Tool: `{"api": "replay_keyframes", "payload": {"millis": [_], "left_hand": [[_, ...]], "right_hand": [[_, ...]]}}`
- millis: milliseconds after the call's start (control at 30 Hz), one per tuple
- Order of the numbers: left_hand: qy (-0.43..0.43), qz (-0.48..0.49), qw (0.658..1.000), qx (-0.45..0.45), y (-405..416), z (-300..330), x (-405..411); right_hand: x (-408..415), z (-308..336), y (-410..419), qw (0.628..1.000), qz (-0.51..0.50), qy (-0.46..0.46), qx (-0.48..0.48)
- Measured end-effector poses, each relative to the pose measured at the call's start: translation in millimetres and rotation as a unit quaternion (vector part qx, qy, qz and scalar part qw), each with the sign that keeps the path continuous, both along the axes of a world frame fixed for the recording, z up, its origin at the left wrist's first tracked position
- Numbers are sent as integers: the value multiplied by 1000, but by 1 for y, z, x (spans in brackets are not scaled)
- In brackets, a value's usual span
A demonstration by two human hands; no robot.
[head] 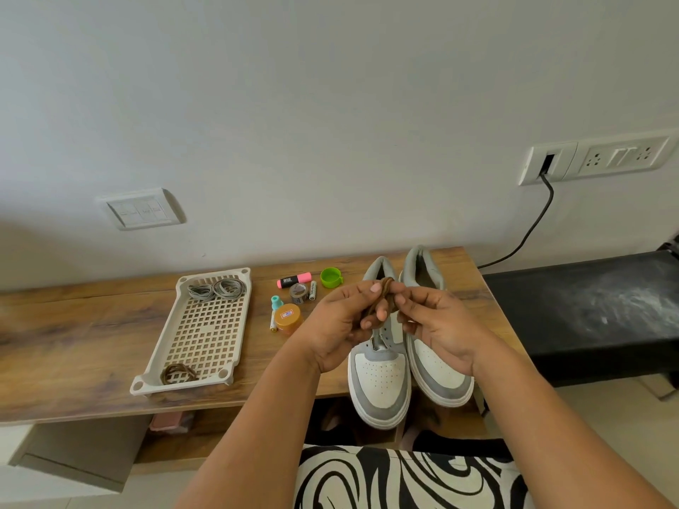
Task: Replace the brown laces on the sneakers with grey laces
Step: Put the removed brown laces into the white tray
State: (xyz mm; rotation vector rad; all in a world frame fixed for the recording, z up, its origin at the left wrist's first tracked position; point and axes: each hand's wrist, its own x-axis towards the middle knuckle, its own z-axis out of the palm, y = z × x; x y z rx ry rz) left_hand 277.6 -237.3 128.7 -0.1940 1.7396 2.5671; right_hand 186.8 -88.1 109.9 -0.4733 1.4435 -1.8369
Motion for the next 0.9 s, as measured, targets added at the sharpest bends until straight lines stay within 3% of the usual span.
{"api": "replay_keyframes", "payload": {"millis": [200, 333, 533, 667, 833, 900], "left_hand": [[-4, 4, 1000, -6, -3, -4, 0], [-8, 13, 1000, -24, 0, -3, -1], [-14, 7, 999, -38, 3, -1, 1], [-46, 59, 996, -53, -3, 0, 7], [-87, 176, 980, 23, -17, 2, 23], [-91, 203, 975, -12, -25, 4, 33]], "right_hand": [[1, -1, -4, 999, -32, -2, 0], [0, 2, 0, 996, 23, 79, 22], [2, 2, -6, 994, -45, 95, 19], [9, -2, -12, 983, -60, 165, 54], [18, -2, -32, 975, -104, 182, 77], [21, 2, -42, 971, -107, 194, 90]]}}
